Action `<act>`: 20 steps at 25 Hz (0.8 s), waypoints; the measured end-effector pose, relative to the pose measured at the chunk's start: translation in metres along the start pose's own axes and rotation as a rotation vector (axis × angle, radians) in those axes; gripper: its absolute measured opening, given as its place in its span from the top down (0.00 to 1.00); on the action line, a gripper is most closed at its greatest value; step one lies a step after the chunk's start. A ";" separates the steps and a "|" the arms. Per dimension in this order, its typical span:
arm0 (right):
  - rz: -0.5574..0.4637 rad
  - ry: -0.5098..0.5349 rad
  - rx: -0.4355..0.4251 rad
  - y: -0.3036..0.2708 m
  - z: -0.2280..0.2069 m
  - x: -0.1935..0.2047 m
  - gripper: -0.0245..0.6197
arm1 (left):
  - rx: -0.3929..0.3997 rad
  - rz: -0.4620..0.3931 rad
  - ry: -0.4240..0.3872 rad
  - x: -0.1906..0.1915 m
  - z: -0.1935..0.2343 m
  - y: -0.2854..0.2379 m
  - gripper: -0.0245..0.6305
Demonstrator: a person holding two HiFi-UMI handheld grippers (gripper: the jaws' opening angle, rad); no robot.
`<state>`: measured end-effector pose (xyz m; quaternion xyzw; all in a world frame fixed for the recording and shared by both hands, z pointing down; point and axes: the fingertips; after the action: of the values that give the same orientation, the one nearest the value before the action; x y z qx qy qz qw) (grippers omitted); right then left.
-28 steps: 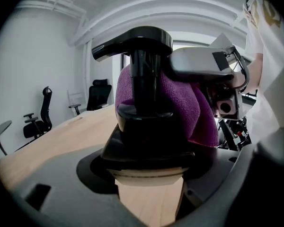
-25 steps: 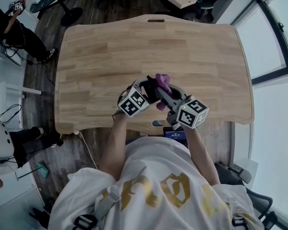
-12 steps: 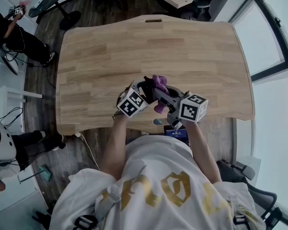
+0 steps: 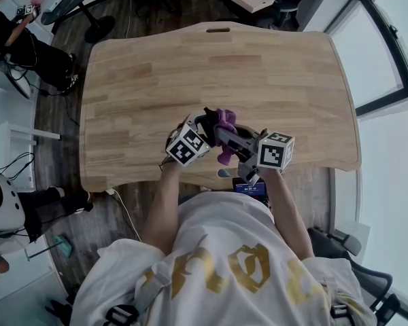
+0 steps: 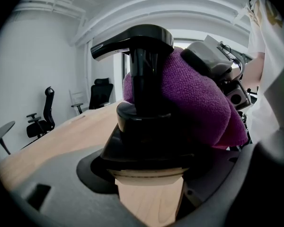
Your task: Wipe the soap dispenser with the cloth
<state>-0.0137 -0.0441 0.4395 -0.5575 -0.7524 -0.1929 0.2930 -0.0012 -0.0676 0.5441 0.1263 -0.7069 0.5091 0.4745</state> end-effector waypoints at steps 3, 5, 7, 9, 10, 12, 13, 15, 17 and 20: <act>0.003 -0.004 -0.008 -0.001 0.001 0.002 0.88 | 0.002 0.006 0.007 0.001 -0.001 0.000 0.42; 0.007 -0.006 -0.014 -0.001 0.002 0.004 0.88 | 0.006 0.006 0.008 0.002 -0.001 -0.001 0.42; 0.013 -0.014 -0.024 -0.001 0.003 0.005 0.88 | 0.009 0.004 0.006 0.001 -0.002 0.000 0.42; 0.019 -0.024 -0.035 -0.001 0.004 0.007 0.88 | 0.009 0.003 0.004 0.001 -0.003 -0.001 0.42; 0.023 -0.029 -0.040 -0.001 0.005 0.008 0.88 | 0.010 0.004 0.003 0.001 -0.004 -0.001 0.42; 0.025 -0.022 -0.047 -0.001 0.007 0.010 0.88 | 0.013 0.011 0.004 0.001 -0.005 -0.002 0.42; 0.023 -0.014 -0.050 -0.001 0.009 0.011 0.88 | 0.014 0.013 0.004 0.001 -0.005 -0.002 0.42; 0.013 -0.007 -0.055 -0.001 0.010 0.011 0.88 | 0.013 0.009 0.005 -0.001 -0.005 -0.003 0.42; 0.006 -0.010 -0.058 -0.001 0.011 0.010 0.88 | 0.012 0.002 0.004 -0.004 -0.004 -0.003 0.42; 0.016 -0.015 -0.065 -0.001 0.011 0.011 0.88 | 0.013 -0.005 0.002 -0.005 -0.005 -0.004 0.42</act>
<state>-0.0193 -0.0303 0.4385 -0.5743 -0.7434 -0.2104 0.2707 0.0066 -0.0668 0.5425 0.1307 -0.7029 0.5126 0.4755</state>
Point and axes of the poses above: the fingertips, and each gripper's own axes: y backward along the fingers, z to its left, x out of its underside, and after that the axes turned 3 degrees about -x, right-handed
